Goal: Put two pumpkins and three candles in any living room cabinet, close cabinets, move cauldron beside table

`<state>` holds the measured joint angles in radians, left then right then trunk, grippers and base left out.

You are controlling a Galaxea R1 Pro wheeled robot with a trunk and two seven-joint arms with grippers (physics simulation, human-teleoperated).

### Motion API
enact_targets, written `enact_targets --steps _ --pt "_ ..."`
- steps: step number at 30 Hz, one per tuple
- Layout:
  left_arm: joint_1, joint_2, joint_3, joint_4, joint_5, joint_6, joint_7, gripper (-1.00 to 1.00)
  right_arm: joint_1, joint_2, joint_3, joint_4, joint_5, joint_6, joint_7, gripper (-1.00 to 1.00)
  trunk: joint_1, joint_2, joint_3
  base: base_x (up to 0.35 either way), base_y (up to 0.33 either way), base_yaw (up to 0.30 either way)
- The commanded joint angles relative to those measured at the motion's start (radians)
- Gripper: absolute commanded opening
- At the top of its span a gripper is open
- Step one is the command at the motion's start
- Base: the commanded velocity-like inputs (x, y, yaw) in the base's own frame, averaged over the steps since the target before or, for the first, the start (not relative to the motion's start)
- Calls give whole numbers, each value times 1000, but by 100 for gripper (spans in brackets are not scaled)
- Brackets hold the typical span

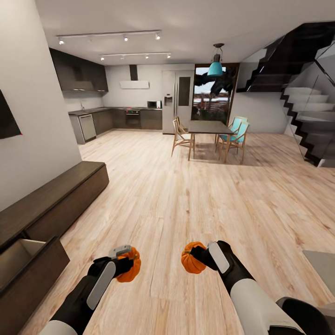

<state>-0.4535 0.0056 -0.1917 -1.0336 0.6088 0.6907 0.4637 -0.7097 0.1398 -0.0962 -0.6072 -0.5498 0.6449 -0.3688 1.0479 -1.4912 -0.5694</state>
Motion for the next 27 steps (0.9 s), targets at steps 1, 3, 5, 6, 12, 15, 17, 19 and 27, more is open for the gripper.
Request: enact_targets --steps 1,3,5,6,12,15,17,19,27 --pt "-1 1 -2 -2 8 2 9 -100 -1 1 -3 -2 -10 2 -9 -100 0 -1 -1 0 0 0" --pt "-1 1 -3 0 6 1 7 -100 -1 1 -3 -2 -10 1 -9 -100 0 -1 -1 21 0 0" --pt "-1 1 -2 2 5 1 6 -100 -1 1 -3 -2 -10 2 -9 -100 0 -1 -1 187 0 11" --pt "-1 1 -1 3 5 1 6 -100 -1 1 -3 -2 -10 2 -9 -100 0 -1 -1 279 0 57" --pt "-1 1 0 6 6 1 6 -100 -1 1 -3 -2 -9 2 -9 -100 0 -1 -1 332 0 154" --pt "-1 1 0 6 7 1 6 -100 -1 1 -3 -2 -9 2 -9 -100 0 -1 -1 349 0 266" --pt "-1 1 0 7 8 1 6 -100 -1 1 -3 -2 -9 2 -9 -100 0 -1 -1 350 0 276" --pt "-1 1 0 7 8 1 6 -100 -1 1 -3 -2 -9 1 -10 -100 0 -1 -1 350 0 280" --pt "-1 1 -1 7 7 -10 7 -100 -1 1 30 -2 -8 1 -9 -100 0 -1 -1 339 -59 281"
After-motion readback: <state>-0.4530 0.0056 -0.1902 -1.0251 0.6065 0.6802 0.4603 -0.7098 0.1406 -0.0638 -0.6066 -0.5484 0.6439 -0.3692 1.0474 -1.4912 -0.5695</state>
